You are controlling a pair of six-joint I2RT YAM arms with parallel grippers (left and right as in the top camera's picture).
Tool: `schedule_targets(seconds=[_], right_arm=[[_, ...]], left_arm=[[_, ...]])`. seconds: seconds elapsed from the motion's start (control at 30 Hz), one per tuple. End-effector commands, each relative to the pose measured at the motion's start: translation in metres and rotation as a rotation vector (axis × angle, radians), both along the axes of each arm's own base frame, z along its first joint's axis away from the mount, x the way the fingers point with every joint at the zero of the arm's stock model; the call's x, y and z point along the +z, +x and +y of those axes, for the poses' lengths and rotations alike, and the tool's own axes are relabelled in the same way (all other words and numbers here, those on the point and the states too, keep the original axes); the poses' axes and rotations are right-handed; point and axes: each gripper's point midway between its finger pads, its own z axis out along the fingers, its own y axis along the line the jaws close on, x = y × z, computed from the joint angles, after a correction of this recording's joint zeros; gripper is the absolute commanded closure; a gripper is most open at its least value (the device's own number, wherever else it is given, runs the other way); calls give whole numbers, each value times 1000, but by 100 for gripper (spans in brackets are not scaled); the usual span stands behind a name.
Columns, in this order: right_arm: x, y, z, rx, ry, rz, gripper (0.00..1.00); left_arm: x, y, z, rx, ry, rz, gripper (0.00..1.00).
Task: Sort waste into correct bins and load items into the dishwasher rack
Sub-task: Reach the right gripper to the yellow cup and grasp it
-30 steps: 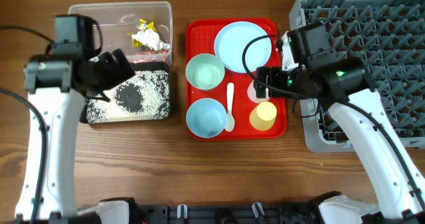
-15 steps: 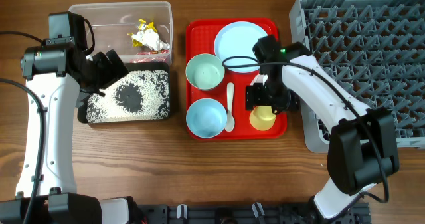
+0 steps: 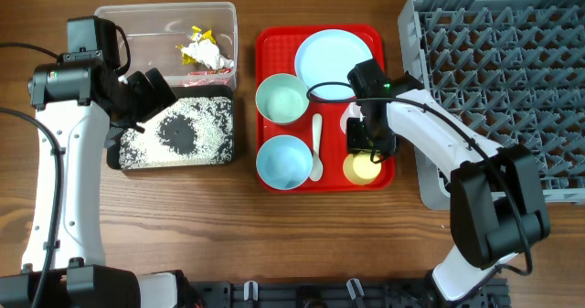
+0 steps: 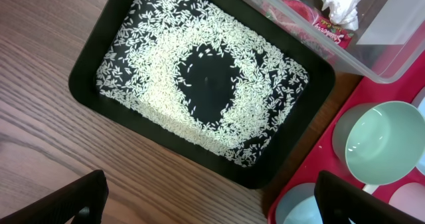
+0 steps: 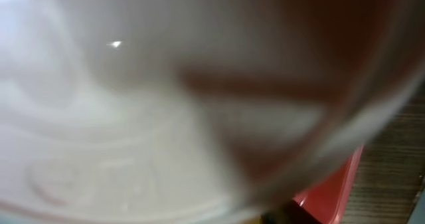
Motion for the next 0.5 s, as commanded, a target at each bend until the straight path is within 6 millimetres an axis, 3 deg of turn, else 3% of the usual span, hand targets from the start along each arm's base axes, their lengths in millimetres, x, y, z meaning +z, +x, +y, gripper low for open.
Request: schedule_targets(seconds=[0.0, 0.1, 0.17, 0.27, 0.37, 0.47], right_arm=[[-12, -19, -3, -1, -12, 77, 57], [-2, -7, 1, 23, 2, 42, 45], [14, 6, 6, 49, 21, -11, 41], [51, 34, 12, 66, 38, -139, 25], [61, 25, 8, 67, 31, -117, 22], [53, -11, -4, 67, -25, 23, 21]], left_arm=[[-3, 1, 0, 6, -9, 5, 0], [-3, 1, 0, 6, -9, 5, 0], [-3, 1, 0, 6, -9, 5, 0], [-3, 1, 0, 6, -9, 5, 0], [-3, 1, 0, 6, -9, 5, 0], [-3, 1, 1, 6, -9, 5, 0]])
